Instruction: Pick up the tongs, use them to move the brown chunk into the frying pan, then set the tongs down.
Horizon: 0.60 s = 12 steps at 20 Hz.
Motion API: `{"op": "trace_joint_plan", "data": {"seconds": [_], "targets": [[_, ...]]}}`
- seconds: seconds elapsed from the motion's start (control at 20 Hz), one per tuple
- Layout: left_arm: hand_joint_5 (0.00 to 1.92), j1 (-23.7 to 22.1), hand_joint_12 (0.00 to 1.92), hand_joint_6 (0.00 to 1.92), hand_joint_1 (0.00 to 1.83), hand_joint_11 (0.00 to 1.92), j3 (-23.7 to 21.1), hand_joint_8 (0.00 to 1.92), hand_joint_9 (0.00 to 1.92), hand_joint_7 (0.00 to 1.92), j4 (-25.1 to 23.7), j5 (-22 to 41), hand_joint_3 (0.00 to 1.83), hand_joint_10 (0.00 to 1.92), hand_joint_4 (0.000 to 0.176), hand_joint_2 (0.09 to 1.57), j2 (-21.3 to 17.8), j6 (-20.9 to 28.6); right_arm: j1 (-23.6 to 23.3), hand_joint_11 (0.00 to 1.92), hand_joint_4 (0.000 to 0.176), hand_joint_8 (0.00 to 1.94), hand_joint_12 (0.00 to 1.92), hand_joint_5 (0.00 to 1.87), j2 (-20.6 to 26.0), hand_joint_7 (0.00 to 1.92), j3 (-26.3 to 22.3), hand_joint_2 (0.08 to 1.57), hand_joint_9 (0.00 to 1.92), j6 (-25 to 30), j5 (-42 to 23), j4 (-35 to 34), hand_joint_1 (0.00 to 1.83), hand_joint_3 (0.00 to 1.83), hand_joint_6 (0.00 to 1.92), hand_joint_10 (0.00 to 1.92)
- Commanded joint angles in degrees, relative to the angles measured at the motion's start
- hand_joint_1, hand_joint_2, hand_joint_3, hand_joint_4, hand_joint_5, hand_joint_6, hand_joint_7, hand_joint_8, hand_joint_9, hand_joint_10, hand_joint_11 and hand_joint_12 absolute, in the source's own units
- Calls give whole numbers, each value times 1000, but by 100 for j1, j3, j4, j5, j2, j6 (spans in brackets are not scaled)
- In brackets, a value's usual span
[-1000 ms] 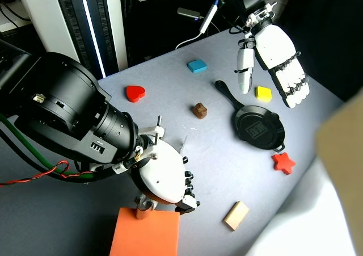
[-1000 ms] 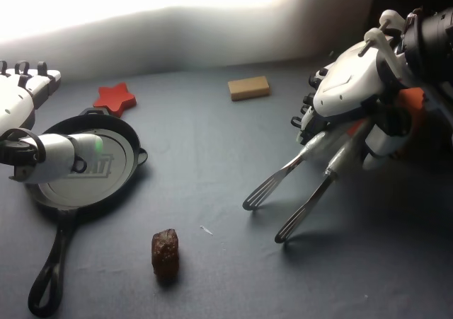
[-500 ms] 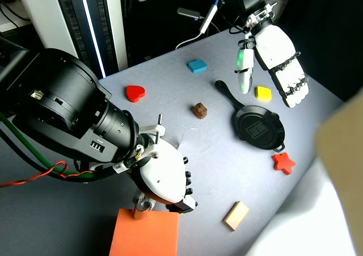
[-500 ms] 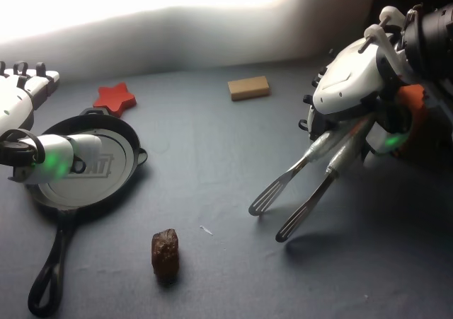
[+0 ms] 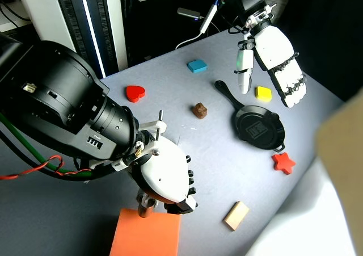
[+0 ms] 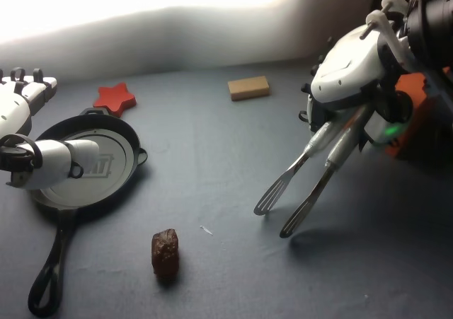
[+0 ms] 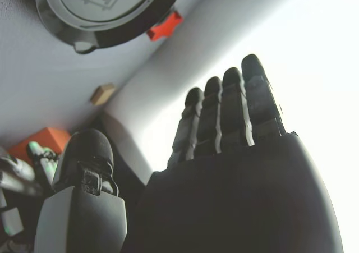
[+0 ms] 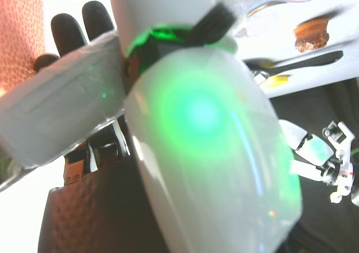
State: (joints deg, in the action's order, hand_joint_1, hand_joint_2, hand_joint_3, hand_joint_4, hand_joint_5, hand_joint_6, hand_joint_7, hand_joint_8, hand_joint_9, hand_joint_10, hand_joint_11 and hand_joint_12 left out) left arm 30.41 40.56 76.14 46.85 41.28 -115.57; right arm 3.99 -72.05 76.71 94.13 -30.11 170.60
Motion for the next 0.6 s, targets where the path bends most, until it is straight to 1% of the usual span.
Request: {"op": "trace_joint_plan", "data": {"seconds": [0.0, 0.1, 0.15, 0.25, 0.3, 0.35, 0.5, 0.55], "targets": [[0, 2, 80, 0, 90, 0, -3, 1, 15, 25, -315, 418, 0, 2, 0, 1248, -36, 19, -118, 281, 0, 41, 1436, 795, 54, 873, -28, 1129, 769, 14, 404, 197, 1123, 13, 99, 264], [0, 4, 87, 0, 91, 0, -4, 0, 13, 24, -315, 418, 1, 0, 0, 1251, -36, 19, -177, 288, 0, 36, 1456, 805, 102, 888, -118, 1123, 781, 38, 449, 197, 1133, 8, 95, 275], [0, 6, 86, 0, 104, 0, -6, 0, 15, 23, -314, 418, 0, 1, 0, 1250, -36, 19, -208, 314, 0, 36, 1436, 820, 127, 906, -166, 1115, 796, 54, 467, 197, 1134, 4, 94, 280], [0, 10, 82, 0, 109, 0, -7, 1, 20, 28, -314, 418, 0, 2, 0, 1246, -36, 19, -268, 309, 0, 30, 1438, 817, 166, 909, -258, 1132, 791, 133, 517, 197, 1138, 10, 86, 278], [0, 13, 34, 0, 84, 0, -7, 1, 4, 15, -314, 418, 2, 0, 0, 1253, -36, 19, -306, 334, 0, 30, 1424, 827, 182, 926, -302, 1128, 807, 189, 543, 197, 1137, 7, 83, 280], [0, 15, 18, 0, 96, 0, -6, 3, 5, 17, -314, 418, 0, 1, 0, 1251, -37, 19, -334, 337, 0, 26, 1422, 826, 194, 923, -337, 1127, 808, 218, 576, 197, 1138, 7, 80, 279], [0, 30, 2, 0, 85, 4, -8, 0, 0, 0, -314, 418, 2, 0, 0, 1257, -37, 19, -408, 354, 0, 17, 1411, 839, 254, 932, -478, 1123, 825, 273, 674, 197, 1138, 2, 69, 268], [0, 43, 6, 0, 115, 11, -10, 3, 6, 11, -314, 418, 0, 2, 0, 1252, -37, 22, -424, 353, 0, 16, 1413, 841, 272, 931, -513, 1122, 825, 308, 686, 197, 1142, 1, 68, 266]]}}
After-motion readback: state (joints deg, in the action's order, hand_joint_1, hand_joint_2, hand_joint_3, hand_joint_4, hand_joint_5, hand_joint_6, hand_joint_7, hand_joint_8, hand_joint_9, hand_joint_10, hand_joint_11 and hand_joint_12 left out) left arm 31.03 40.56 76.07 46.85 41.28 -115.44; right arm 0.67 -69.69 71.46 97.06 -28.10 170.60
